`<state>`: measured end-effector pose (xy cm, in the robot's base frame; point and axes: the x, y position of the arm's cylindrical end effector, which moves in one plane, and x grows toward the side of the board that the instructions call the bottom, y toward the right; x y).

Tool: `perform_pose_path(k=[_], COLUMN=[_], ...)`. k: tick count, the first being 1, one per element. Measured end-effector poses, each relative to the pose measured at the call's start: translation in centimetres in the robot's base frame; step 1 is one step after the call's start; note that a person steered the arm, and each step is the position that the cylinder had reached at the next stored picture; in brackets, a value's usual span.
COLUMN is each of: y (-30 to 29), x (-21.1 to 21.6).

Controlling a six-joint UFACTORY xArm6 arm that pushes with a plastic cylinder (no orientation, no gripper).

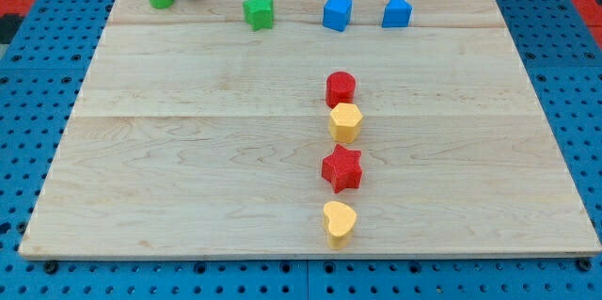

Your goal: Move green blocks to the left of the red circle

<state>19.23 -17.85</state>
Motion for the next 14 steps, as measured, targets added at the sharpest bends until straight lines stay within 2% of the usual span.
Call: perform_pose_path(k=[1,2,3,5,6,7,8,9,10,12,13,14], y=[-1.7,0.2,6.9,7.5,10.5,7.7,8.2,11.5,13.7,13.7,8.4,-1.8], x=[0.8,1.5,0.8,7.1,8.6,7.6,4.4,1.4,3.5,12.5,10.9,10.6])
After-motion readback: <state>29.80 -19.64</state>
